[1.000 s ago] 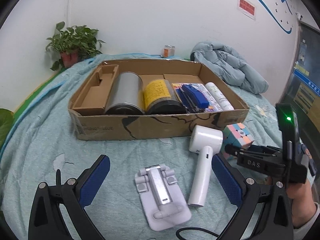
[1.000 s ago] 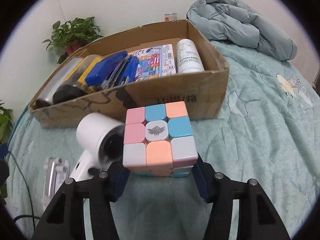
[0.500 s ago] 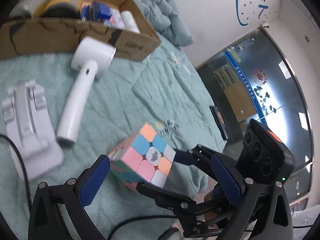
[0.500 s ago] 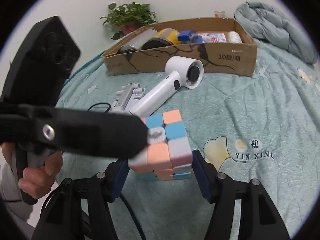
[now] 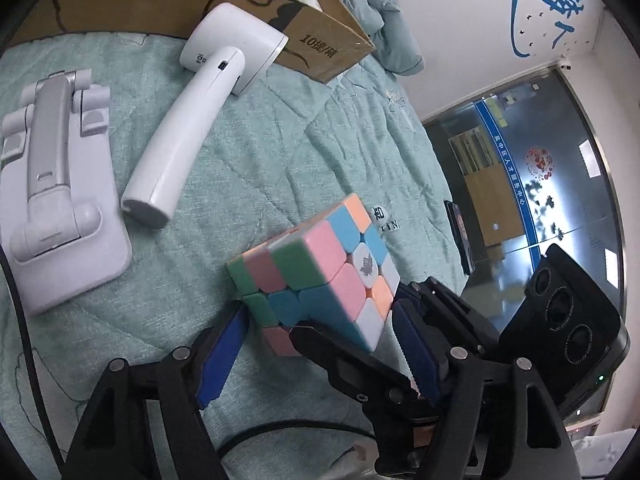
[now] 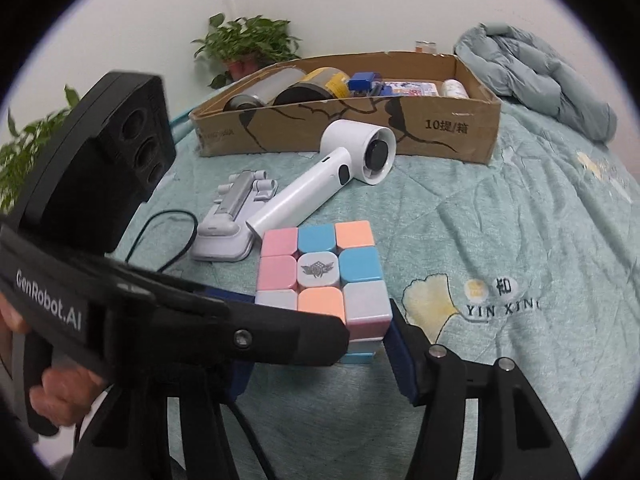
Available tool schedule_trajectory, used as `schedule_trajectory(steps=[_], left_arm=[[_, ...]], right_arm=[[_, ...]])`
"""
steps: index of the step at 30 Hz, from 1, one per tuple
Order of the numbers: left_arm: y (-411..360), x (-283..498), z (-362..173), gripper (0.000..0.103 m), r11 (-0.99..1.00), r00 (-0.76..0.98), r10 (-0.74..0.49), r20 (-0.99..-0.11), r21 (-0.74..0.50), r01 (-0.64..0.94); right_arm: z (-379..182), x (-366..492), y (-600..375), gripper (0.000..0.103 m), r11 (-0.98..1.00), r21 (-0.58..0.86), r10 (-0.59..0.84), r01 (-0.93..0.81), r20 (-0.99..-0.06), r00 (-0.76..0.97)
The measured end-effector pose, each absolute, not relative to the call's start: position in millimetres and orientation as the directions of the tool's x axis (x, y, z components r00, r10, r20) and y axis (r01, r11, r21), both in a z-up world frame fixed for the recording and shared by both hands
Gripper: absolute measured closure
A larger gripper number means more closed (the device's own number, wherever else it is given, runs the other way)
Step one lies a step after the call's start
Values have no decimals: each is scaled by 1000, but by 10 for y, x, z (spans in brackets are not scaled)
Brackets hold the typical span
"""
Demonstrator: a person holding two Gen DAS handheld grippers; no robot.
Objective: Organize rigid objects
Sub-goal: 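Lift the cube with the right gripper while the left gripper grasps it too, then carry the cube with both grippers and lower it into the box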
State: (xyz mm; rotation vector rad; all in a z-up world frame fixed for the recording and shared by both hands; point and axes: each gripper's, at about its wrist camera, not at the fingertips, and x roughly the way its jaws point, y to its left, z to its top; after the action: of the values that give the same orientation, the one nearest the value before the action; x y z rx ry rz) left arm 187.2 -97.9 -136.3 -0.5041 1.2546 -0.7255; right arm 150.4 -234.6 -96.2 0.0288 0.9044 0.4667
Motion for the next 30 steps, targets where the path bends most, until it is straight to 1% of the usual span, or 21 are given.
schedule_trajectory(steps=[4,5,11,23,30], left_arm=[[-878,1913,-1427,31,646,131,-763,-633,-750,142],[-856,1919,-1426,31,645,130,-764,-632,-752,137],[-690,1931,-1345,33,621,162,-783,-601,-773,131],[-389,2164,-516,34,598,263,-798,-542,-768,230],[-226,2473,-152,34,576,282,-811,-512,-781,240]], right_arm=[[-988,1523,-2434,47,877,370,479,-306,-722,499],[-989,1519,-2435,47,874,384,486,-299,-719,497],[-915,1520,-2337,47,881,349,471,-320,-715,516],[-319,1736,-2195,47,888,274,457,-369,-612,645],[-61,1982,-2072,47,894,242,444,-376,-591,674]])
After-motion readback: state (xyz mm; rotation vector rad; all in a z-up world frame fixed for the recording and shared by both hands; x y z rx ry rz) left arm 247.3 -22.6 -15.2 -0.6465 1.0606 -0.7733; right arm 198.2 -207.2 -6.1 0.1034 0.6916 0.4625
